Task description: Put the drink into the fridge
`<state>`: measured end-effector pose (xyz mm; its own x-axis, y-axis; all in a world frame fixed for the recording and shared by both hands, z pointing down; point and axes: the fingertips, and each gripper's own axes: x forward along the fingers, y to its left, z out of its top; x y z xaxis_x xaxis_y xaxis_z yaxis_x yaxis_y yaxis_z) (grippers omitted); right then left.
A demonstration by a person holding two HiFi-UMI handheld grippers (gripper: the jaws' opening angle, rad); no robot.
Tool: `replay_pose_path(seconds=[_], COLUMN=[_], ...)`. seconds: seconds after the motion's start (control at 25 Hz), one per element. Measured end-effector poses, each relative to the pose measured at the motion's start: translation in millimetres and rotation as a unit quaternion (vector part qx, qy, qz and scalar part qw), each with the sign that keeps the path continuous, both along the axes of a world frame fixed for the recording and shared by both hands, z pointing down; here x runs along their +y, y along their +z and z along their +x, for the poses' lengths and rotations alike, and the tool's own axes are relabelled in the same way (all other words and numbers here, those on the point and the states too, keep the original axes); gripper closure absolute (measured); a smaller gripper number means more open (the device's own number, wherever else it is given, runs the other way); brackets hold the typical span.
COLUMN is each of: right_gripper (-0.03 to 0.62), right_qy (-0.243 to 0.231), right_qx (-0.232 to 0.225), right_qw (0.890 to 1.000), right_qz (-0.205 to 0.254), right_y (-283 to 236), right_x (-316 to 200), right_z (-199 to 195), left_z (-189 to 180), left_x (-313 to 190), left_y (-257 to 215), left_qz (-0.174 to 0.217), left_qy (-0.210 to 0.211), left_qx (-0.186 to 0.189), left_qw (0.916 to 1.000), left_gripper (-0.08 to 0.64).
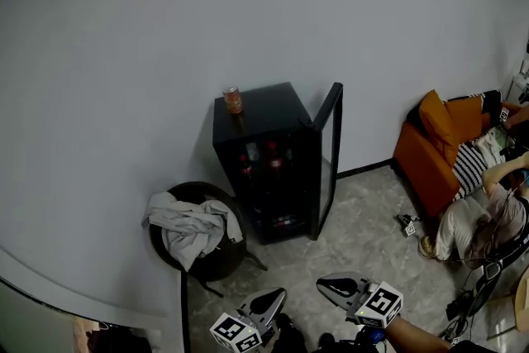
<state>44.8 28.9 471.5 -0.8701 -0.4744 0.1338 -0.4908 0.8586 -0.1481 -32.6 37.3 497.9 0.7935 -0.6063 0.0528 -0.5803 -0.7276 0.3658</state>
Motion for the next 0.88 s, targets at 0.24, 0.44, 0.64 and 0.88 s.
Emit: replay_pose_path(seconds=[0.24, 0.44, 0.64, 0.88], right_gripper=[0.568, 0.568, 0.569, 0.569], right_qy=[-0.019, -0.032, -0.020, -0.026], right_qx=[-0.017, 0.007, 0.022, 0.012], right_qw=[1.000, 0.999, 1.000, 1.000], right_qz=[0.012, 0.003, 0.004, -0.002], right_y=[1.3, 4.5, 10.7, 16.5], right_x=[26.9, 43.9, 53.9, 69.0], right_z=[6.3, 17.3, 30.0, 23.7], left_z=[26.9, 41.1, 51.5, 40.6], left_x=[48.4, 58.5, 67.9, 86.9], left_y=[11.3, 9.8, -0.2, 13.1], left_qz=[-0.015, -0.022, -0.007, -0.016], left_qy=[0.028, 0.038, 0.051, 0.028], left_qx=[-0.018, 0.002, 0.009, -0.011], left_qw=[0.9993, 0.9990, 0.9986, 0.9994], left_gripper=[0.551, 0.551, 0.551, 0.551])
